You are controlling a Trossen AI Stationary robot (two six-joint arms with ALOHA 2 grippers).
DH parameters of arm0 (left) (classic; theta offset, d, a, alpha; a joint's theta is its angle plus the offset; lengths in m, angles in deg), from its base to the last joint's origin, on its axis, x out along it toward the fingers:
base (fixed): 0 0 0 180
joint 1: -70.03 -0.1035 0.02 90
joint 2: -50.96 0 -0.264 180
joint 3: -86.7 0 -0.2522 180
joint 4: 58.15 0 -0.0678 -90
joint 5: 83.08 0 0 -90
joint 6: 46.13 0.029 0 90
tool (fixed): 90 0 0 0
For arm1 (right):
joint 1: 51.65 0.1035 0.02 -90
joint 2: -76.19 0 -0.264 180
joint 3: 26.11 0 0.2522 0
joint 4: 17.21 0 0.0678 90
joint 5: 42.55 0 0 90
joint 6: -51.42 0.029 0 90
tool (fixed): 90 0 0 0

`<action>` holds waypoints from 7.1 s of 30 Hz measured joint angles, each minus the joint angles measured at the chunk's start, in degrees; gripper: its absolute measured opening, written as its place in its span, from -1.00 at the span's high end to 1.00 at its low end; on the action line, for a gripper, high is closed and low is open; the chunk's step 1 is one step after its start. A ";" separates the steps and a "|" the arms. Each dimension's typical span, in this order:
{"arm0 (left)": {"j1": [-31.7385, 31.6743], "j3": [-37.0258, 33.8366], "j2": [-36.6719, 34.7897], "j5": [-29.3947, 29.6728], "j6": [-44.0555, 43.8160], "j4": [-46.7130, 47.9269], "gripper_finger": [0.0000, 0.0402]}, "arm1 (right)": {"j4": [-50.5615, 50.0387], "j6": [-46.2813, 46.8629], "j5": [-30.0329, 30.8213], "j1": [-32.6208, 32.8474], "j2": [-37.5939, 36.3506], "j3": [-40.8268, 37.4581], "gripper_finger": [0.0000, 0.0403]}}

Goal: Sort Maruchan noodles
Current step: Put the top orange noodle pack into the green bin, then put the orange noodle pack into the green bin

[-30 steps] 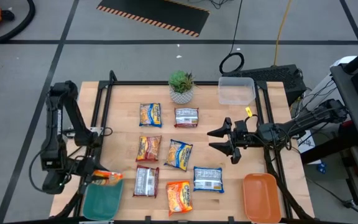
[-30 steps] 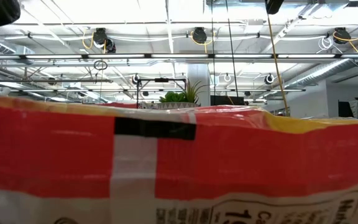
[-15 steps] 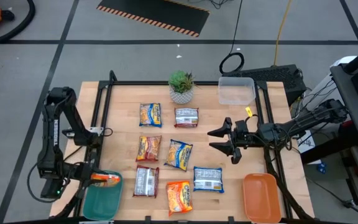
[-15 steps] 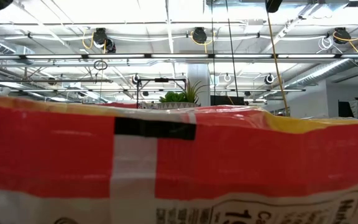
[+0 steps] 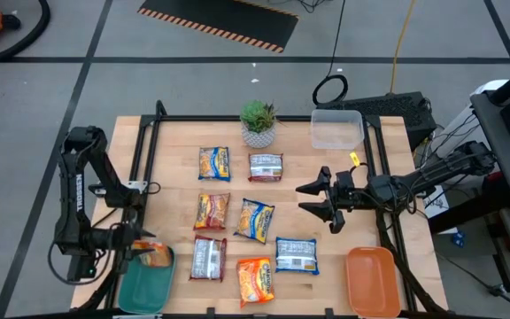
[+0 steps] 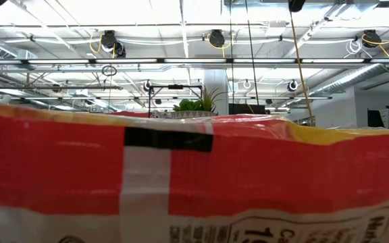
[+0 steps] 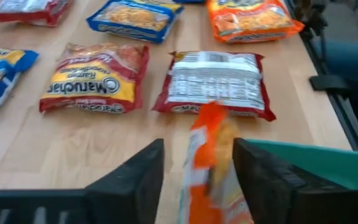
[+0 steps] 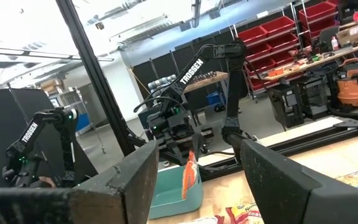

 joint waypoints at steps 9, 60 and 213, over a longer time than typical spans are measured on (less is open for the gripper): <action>-0.13 0.02 -5.45 -3.25 -3.94 5.77 -0.27 | 0.01 -0.15 0.00 -0.52 0.00 0.00 -0.11; -43.74 12.81 -13.70 5.03 59.23 -10.76 -0.27 | -40.53 17.97 -37.67 -1.30 48.13 32.30 -0.11; -47.25 12.79 -13.68 1.17 59.92 -17.12 -0.27 | -40.74 4.13 -18.02 -6.73 41.74 31.82 1.00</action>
